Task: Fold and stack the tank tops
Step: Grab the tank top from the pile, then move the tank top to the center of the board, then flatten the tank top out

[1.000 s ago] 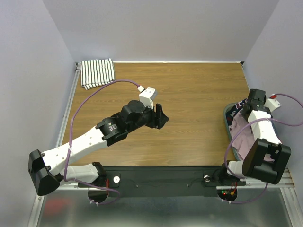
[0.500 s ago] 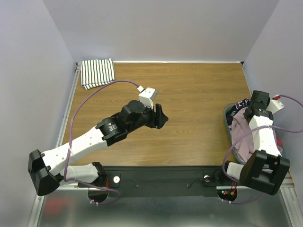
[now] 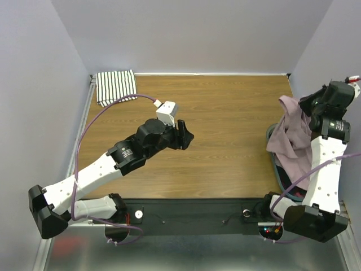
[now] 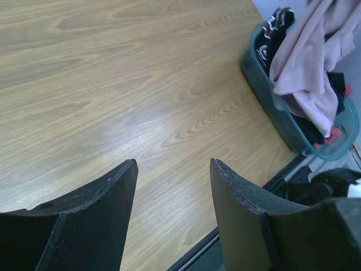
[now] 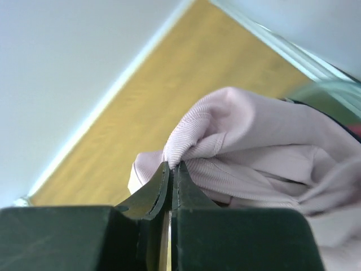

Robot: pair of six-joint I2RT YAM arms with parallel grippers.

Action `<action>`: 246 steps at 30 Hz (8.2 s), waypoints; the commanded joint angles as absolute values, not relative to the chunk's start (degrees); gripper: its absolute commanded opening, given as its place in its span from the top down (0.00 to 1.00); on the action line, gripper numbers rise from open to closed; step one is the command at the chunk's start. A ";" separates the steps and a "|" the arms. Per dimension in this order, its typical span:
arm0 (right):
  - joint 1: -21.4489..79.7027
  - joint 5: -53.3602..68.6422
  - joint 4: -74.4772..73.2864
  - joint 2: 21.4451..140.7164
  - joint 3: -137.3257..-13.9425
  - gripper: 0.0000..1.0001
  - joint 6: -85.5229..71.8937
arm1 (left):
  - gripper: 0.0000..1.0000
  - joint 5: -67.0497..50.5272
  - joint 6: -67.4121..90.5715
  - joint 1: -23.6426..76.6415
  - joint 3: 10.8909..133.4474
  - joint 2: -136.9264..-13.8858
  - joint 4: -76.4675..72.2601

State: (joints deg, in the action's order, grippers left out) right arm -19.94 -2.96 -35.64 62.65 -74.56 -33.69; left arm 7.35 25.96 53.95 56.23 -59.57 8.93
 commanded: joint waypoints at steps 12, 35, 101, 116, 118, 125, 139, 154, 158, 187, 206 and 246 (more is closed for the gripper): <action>22.90 -3.91 -28.48 71.45 -93.17 1.00 -34.90 | 0.34 15.89 32.25 44.12 57.75 -52.83 9.14; 44.91 -14.20 -17.68 78.13 -66.20 0.26 -29.10 | 0.37 27.07 54.57 42.27 34.10 -42.36 13.71; 51.33 -37.16 -14.75 68.13 -45.41 1.00 -39.65 | 1.00 10.44 16.95 39.38 78.92 -91.16 20.04; 51.33 -28.49 -18.54 59.68 -84.64 1.00 -9.50 | 1.00 18.90 20.39 40.78 84.99 -54.59 14.77; 51.33 -25.59 -19.16 58.89 -87.88 1.00 -8.09 | 1.00 17.06 19.86 40.96 86.21 -52.21 13.28; 51.33 -20.83 -20.57 59.58 -96.85 1.00 -6.51 | 1.00 13.54 19.95 41.04 90.52 -50.09 10.55; 29.39 -15.23 -19.69 79.61 -87.63 0.99 -12.91 | 1.00 13.90 31.72 35.08 76.73 -74.50 3.17; 18.81 -7.84 -21.89 85.56 -72.20 0.34 -26.53 | 0.45 9.83 30.31 27.07 82.90 -90.19 -0.09; 21.43 -4.06 -16.19 72.04 -50.93 0.53 -31.63 | 0.45 13.44 36.99 27.07 64.32 -80.09 0.89; 42.45 -16.43 -9.67 72.50 -34.88 0.89 -42.99 | 0.50 12.21 52.21 33.66 24.87 -59.85 10.19; 28.21 -12.49 -9.84 79.81 -45.88 0.99 -34.63 | 0.52 9.05 49.12 39.54 27.60 -64.69 16.17; 31.90 1.15 -9.32 66.71 -30.59 0.82 -37.53 | 1.00 10.72 52.12 39.11 41.20 -68.30 28.39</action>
